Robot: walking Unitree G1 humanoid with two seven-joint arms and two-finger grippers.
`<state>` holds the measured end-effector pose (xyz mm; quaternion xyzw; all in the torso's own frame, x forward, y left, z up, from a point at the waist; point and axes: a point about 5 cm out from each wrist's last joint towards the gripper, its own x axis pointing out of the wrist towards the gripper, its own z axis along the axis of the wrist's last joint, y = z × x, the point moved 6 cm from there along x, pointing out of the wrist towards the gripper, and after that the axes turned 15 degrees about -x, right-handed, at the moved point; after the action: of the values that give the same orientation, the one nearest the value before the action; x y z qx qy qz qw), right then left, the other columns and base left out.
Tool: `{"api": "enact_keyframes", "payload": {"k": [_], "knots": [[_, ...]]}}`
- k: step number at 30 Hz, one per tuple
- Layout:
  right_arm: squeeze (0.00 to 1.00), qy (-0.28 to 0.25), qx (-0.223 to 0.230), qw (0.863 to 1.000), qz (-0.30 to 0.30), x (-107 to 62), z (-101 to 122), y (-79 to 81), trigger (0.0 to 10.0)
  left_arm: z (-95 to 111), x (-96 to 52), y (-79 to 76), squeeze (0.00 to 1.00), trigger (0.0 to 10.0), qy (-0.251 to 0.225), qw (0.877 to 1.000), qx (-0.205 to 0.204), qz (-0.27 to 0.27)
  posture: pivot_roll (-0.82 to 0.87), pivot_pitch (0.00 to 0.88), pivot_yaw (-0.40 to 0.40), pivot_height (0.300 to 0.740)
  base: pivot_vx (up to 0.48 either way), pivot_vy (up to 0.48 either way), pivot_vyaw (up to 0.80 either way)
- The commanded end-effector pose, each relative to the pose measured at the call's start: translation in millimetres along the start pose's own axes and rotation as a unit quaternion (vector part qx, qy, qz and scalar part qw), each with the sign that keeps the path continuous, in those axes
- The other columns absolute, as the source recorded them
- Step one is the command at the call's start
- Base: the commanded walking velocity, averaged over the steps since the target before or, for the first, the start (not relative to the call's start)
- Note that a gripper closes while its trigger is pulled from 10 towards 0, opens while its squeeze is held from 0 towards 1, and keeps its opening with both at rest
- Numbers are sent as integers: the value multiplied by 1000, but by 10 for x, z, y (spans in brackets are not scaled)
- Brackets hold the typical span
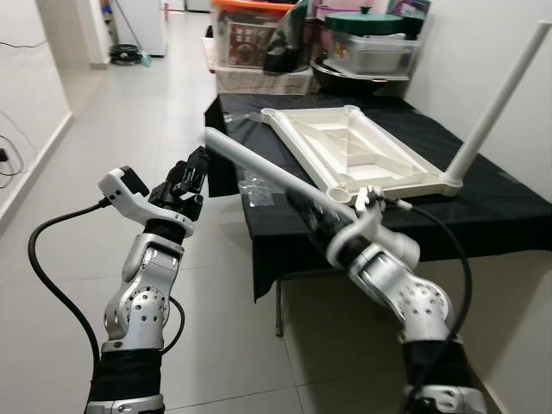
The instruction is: Building children table
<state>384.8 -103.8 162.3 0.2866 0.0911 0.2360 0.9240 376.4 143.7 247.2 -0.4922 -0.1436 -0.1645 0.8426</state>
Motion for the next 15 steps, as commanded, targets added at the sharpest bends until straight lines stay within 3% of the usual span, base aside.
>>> {"api": "enact_keyframes", "payload": {"k": [1,5,7,10,11,12,15], "knots": [[1000,0,-19,1000,-14,-7,-39,-80,10000,-35,15,22,0,10000,4,1000,-2,6,-73,0,-108,740,0,0,0],[1000,1,-49,998,-31,45,-49,-145,10000,-94,5,38,0,10000,13,1000,2,9,-70,0,-108,740,0,0,0],[1000,5,-105,993,-56,93,-29,-238,10000,-132,-15,53,0,10000,17,1000,12,13,-64,0,-112,740,0,0,0],[1000,5,-124,990,-60,100,-10,-257,10000,-145,-24,66,0,10000,21,999,23,16,-62,0,-113,740,0,0,0],[0,1,-173,983,-57,124,51,-218,10000,-167,-56,89,0,10000,30,998,52,20,-54,0,-120,740,0,0,0],[0,-7,-258,965,-43,157,123,-106,10000,-236,-115,140,0,10000,53,992,109,28,-52,0,-119,740,0,0,0],[0,-14,-320,947,-33,167,143,7,10000,-315,-173,171,0,10000,76,984,159,27,-53,0,-119,740,0,0,0]]}}
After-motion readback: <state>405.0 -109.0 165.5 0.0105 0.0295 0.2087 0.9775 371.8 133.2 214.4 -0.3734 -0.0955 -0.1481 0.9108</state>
